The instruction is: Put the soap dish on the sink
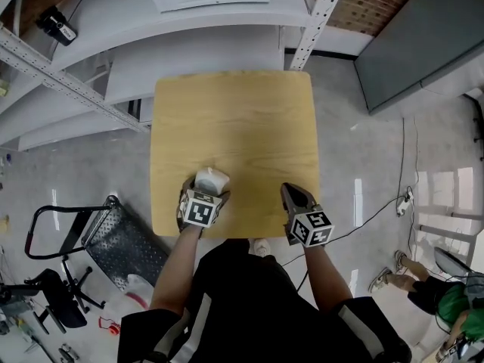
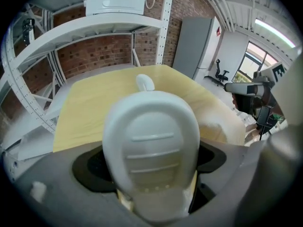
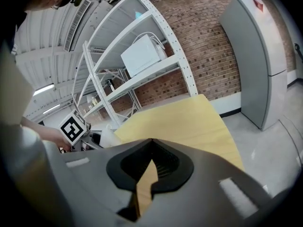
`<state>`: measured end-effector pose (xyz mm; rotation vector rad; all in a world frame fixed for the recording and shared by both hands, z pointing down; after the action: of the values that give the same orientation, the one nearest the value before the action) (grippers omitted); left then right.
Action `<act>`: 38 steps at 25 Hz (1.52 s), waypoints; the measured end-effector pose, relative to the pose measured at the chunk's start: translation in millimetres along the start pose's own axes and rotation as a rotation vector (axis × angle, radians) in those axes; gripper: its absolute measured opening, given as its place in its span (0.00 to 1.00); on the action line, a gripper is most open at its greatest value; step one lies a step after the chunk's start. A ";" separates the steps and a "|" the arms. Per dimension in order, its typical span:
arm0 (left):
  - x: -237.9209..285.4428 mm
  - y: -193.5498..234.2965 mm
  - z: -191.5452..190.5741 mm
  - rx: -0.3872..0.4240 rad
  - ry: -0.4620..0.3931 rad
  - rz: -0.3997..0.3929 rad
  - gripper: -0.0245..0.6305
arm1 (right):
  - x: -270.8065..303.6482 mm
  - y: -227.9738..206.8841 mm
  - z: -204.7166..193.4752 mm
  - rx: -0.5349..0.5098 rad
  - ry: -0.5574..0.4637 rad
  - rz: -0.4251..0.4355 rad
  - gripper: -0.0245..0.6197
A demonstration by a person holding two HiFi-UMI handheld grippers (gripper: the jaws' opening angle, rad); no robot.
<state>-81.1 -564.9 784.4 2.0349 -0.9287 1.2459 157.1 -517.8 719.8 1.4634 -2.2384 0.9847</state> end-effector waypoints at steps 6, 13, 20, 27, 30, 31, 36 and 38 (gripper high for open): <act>15.2 -0.5 0.8 0.049 0.079 0.006 0.77 | 6.3 -3.3 -9.0 0.015 0.029 -0.017 0.05; 30.1 -0.4 -5.0 0.068 0.160 0.013 0.77 | 16.4 5.7 -11.4 -0.007 0.040 -0.009 0.05; 38.8 -2.7 -5.7 0.064 0.191 -0.009 0.78 | 10.0 7.6 -16.4 -0.028 0.052 -0.009 0.05; 34.7 -0.7 -4.0 0.060 0.163 0.006 0.82 | -2.5 5.5 -9.8 -0.040 0.048 -0.018 0.05; 21.3 2.5 5.1 0.035 0.104 0.024 0.82 | -5.7 4.0 -2.7 -0.067 0.037 -0.022 0.05; 15.4 3.0 9.7 0.028 0.072 0.030 0.82 | -7.5 3.5 0.1 -0.073 0.031 -0.022 0.05; -24.8 -2.0 40.9 -0.039 -0.149 -0.005 0.82 | -17.3 5.4 23.7 -0.124 -0.016 -0.004 0.05; -41.5 -4.8 46.9 -0.056 -0.214 -0.004 0.81 | -24.8 9.1 34.5 -0.149 -0.043 0.006 0.05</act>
<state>-66.7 -586.8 727.3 2.1541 -1.0445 1.0012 164.2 -521.9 677.1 1.4259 -2.2936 0.7760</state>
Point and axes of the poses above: the fingertips, and each gripper's own axes: x forward along the fingers, y to its left, z out of its top, the point moved 3 cm from there along -x, backward along the fingers, and after that the axes turned 6 degrees about y, right-handed, at the moved point
